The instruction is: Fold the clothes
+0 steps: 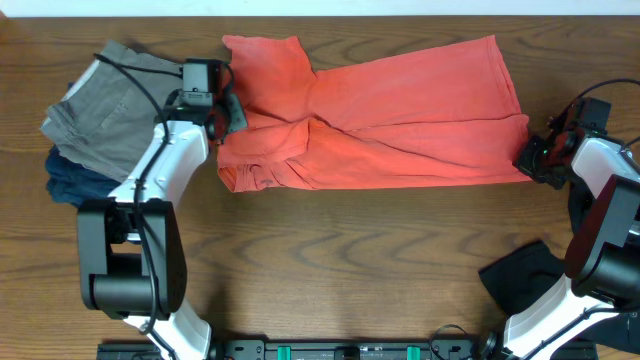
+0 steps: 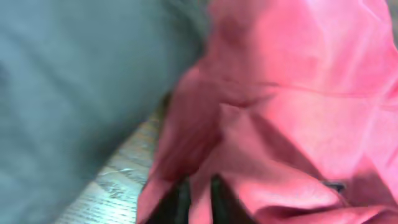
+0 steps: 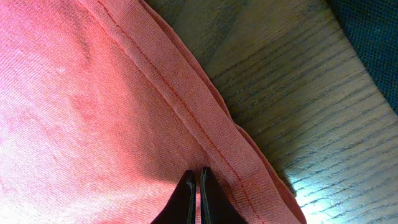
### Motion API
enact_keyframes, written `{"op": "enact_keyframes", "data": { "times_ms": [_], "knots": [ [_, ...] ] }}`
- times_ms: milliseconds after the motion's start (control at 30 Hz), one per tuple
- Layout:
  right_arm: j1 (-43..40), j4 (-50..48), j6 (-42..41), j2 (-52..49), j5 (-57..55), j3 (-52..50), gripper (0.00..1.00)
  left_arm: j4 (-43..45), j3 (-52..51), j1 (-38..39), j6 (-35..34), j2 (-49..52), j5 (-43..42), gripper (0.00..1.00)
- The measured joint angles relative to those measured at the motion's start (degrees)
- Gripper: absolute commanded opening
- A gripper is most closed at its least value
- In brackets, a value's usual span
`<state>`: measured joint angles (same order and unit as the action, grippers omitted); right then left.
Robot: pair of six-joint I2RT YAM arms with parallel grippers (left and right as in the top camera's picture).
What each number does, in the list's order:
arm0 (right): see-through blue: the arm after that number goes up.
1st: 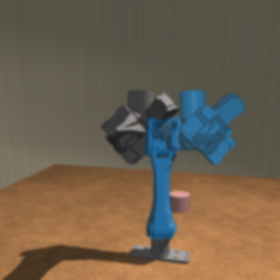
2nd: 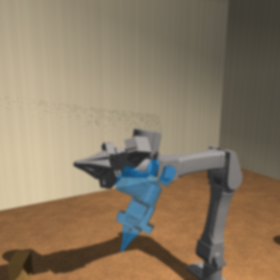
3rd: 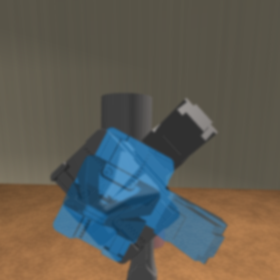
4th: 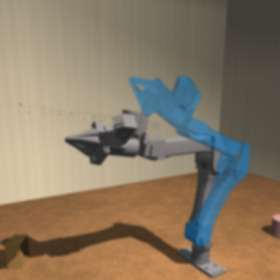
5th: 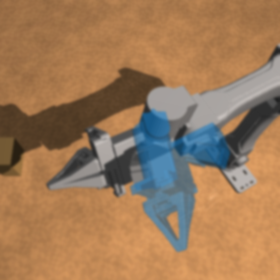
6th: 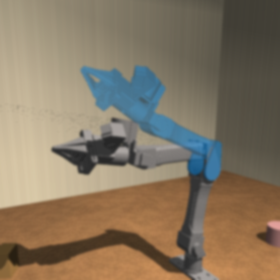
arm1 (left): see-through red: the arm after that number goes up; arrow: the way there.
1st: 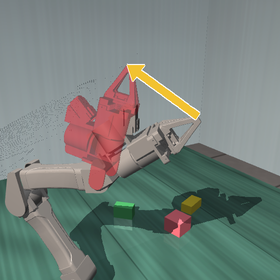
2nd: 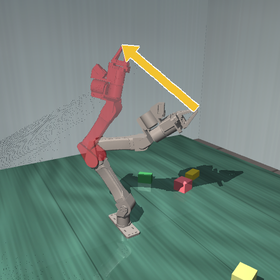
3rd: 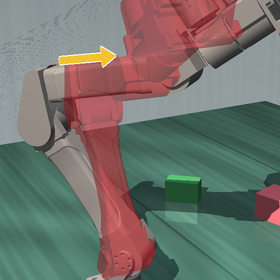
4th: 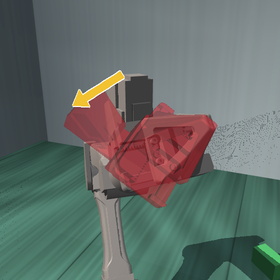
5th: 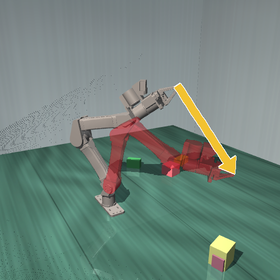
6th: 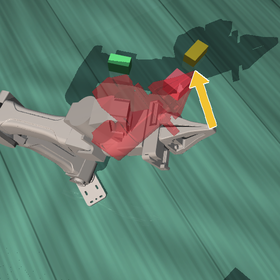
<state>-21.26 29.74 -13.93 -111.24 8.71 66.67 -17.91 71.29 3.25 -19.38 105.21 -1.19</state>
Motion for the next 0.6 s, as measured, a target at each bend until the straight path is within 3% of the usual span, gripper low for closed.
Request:
{"op": "enact_keyframes", "data": {
  "times_ms": [67,133,433,600],
  "knots": [
    [0.00,0.00,0.00,0.00,0.00,0.00,0.05,-1.40,0.07,-0.50,-0.46,0.00,-0.07,0.67],
    [0.00,0.02,0.00,0.00,0.02,0.00,0.05,-4.39,0.11,-0.57,-0.68,0.00,-0.94,0.71],
    [0.00,0.07,0.00,0.00,0.00,0.00,0.05,-28.92,0.15,-0.50,-1.38,0.00,-10.54,0.68],
    [0.00,0.07,0.02,0.00,0.02,0.00,0.05,-30.18,0.15,-0.37,-0.07,0.00,-12.26,0.57]
  ]
}}
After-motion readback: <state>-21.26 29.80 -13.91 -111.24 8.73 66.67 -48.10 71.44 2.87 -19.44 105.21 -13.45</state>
